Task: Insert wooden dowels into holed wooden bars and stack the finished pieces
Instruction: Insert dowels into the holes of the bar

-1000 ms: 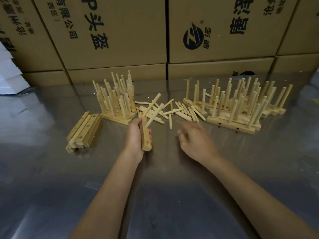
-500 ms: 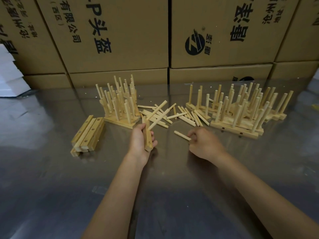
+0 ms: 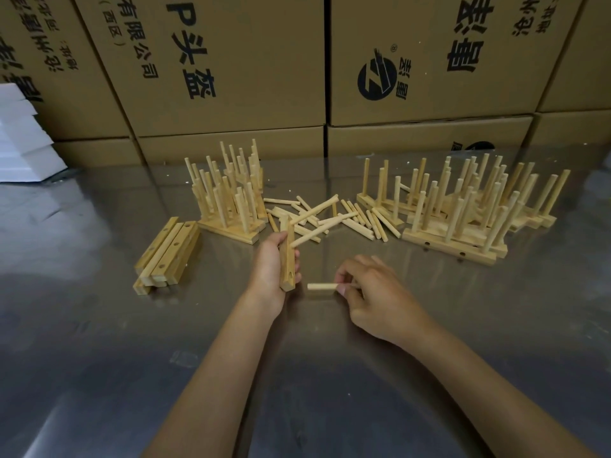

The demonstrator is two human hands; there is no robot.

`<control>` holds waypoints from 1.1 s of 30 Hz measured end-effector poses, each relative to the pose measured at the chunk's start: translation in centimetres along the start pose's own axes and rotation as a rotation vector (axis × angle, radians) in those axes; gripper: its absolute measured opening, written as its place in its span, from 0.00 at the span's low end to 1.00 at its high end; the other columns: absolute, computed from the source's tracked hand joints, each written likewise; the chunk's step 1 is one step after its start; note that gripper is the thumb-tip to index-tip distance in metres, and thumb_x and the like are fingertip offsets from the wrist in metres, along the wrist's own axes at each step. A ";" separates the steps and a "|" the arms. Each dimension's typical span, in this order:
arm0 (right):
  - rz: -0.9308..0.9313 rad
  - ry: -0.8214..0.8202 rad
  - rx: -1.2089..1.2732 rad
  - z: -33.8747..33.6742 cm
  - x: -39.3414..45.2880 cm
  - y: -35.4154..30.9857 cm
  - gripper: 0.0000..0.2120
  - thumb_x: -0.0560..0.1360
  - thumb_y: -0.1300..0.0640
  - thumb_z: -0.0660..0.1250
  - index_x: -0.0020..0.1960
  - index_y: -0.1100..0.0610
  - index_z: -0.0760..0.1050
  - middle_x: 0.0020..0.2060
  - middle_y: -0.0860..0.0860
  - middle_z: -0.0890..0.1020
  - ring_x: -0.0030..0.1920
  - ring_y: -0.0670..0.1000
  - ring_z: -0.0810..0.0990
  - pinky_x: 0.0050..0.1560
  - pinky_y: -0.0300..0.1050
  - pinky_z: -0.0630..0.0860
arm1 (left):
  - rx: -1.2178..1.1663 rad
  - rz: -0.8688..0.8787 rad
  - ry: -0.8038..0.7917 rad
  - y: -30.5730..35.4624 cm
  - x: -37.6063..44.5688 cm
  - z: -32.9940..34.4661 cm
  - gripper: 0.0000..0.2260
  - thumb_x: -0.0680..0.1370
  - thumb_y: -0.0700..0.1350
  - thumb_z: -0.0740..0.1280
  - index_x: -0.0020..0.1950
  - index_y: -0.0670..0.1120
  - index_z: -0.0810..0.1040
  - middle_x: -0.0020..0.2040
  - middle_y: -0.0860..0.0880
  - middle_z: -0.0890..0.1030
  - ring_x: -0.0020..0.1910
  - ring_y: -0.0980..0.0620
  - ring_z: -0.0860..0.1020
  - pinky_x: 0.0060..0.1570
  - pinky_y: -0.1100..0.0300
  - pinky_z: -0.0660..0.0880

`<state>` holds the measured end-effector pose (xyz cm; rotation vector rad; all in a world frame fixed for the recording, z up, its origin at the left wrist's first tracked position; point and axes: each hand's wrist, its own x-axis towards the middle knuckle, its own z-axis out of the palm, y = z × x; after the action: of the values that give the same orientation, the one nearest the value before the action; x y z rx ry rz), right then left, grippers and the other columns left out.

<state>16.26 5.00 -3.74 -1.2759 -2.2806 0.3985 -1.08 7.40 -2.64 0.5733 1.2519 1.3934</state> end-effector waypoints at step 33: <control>0.076 -0.027 0.508 -3.0 -0.7 -2.9 0.05 0.78 0.57 0.69 0.47 0.52 0.84 0.28 0.39 0.81 0.30 0.36 0.77 0.33 0.27 0.68 | 0.124 0.244 -0.018 -0.7 -3.3 2.6 0.15 0.84 0.47 0.59 0.69 0.48 0.75 0.51 0.48 0.76 0.43 0.54 0.74 0.40 0.61 0.73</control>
<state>16.14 2.93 -0.04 -1.0939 -1.9723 0.9549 2.28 5.19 -1.42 0.8449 1.2926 1.5143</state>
